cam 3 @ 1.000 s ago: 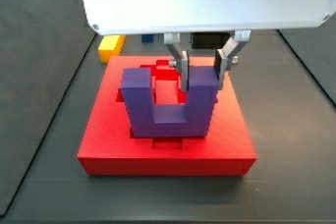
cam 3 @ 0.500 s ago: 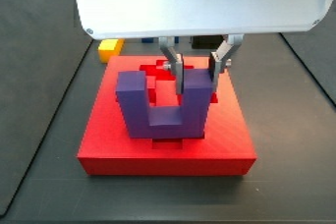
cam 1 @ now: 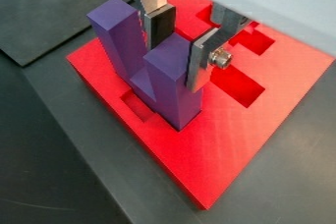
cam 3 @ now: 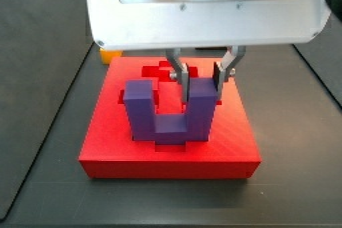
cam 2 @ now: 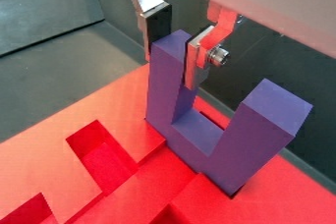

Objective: Pick up the purple object. Move up. Place the purple object on the fixture. Regrasp the purple object. Move to above the board. Insert the purple object.
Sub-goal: Insert the purple object.

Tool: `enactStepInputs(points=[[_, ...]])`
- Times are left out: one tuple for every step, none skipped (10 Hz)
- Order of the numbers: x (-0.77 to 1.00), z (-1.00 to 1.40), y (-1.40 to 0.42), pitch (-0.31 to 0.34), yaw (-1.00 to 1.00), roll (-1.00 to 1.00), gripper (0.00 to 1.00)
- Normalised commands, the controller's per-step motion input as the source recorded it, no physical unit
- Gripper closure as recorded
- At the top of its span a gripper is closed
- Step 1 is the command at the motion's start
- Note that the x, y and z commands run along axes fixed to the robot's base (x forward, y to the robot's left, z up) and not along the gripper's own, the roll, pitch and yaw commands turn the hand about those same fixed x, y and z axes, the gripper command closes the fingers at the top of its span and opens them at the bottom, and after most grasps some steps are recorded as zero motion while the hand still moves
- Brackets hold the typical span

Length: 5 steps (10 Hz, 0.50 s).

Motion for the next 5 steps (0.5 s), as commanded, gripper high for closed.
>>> enactStepInputs(points=[[0.28, -0.37, 0.21, 0.000, -0.01, -0.20, 1.00], [0.35, -0.49, 0.19, 0.000, 0.00, -0.17, 1.00], [0.41, -0.56, 0.18, 0.000, 0.00, -0.13, 1.00], [0.35, -0.62, 0.10, 0.000, 0.00, -0.07, 1.00], [0.11, -0.51, 0.00, -0.013, -0.01, 0.00, 1.00]])
